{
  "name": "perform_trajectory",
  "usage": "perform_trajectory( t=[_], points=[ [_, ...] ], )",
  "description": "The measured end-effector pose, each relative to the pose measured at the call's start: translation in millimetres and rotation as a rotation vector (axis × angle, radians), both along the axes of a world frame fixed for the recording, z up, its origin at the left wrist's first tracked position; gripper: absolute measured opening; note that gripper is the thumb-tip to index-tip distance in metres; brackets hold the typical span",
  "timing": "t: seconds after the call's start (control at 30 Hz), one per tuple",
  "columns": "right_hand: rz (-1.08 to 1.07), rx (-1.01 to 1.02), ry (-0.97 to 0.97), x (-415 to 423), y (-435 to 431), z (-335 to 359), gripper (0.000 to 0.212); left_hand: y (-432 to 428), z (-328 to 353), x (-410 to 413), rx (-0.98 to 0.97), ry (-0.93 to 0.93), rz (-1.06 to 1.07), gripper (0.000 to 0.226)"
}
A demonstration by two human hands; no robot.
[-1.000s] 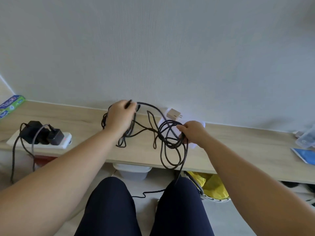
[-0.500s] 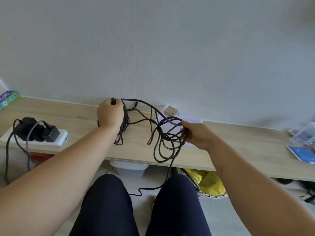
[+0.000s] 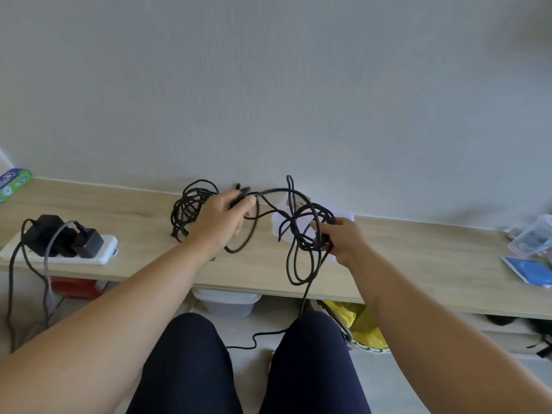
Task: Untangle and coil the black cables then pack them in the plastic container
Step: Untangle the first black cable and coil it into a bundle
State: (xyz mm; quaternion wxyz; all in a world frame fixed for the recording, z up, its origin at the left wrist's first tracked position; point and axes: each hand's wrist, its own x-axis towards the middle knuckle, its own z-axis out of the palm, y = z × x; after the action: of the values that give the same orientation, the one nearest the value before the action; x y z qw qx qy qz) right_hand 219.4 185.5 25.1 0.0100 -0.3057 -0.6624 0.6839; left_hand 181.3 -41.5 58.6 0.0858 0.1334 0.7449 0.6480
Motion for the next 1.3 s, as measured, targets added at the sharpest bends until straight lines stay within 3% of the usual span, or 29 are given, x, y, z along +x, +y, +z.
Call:
perform_trajectory(
  t=[0.1, 0.17, 0.27, 0.4, 0.5, 0.6, 0.73, 0.9, 1.03, 1.2, 1.3],
  points=[
    [-0.085, 0.152, 0.009, -3, -1, -8, 0.02, -3, 11, 8, -0.052, -0.216, -0.389, 0.03],
    [-0.12, 0.159, 0.006, -6, -1, -11, 0.014, -1, 18, 14, -0.11, -0.283, -0.488, 0.03],
    [-0.08, 0.076, -0.016, -7, -7, -10, 0.012, 8, 19, 14, 0.037, -0.425, -0.295, 0.03],
    [-0.055, -0.32, -0.019, -3, -14, -1, 0.015, 9, 5, -5, 0.245, -0.573, 0.188, 0.031],
    [0.134, -0.392, -0.004, 5, -15, 11, 0.014, 9, -3, -12, 0.269, -0.505, 0.427, 0.026],
    [0.363, -0.315, 0.075, 8, -18, 17, 0.036, 12, -8, -13, 0.237, -0.365, 0.551, 0.02],
    [0.493, 0.027, 0.086, 4, -30, 14, 0.039, 20, 1, -6, 0.409, -0.316, 0.561, 0.021],
    [0.552, 0.42, 0.025, 1, -45, 2, 0.065, 25, 19, -2, 0.484, -0.3, 0.523, 0.022],
    [0.528, 0.526, 0.033, -1, -51, 1, 0.069, 26, 26, 1, 0.545, -0.321, 0.473, 0.023],
    [0.392, 0.652, 0.094, 1, -57, 11, 0.029, 21, 19, 2, 0.451, -0.227, 0.386, 0.022],
    [0.313, 0.441, 0.079, 2, -48, 16, 0.015, 6, 10, 0, 0.226, -0.165, 0.261, 0.023]
  ],
)
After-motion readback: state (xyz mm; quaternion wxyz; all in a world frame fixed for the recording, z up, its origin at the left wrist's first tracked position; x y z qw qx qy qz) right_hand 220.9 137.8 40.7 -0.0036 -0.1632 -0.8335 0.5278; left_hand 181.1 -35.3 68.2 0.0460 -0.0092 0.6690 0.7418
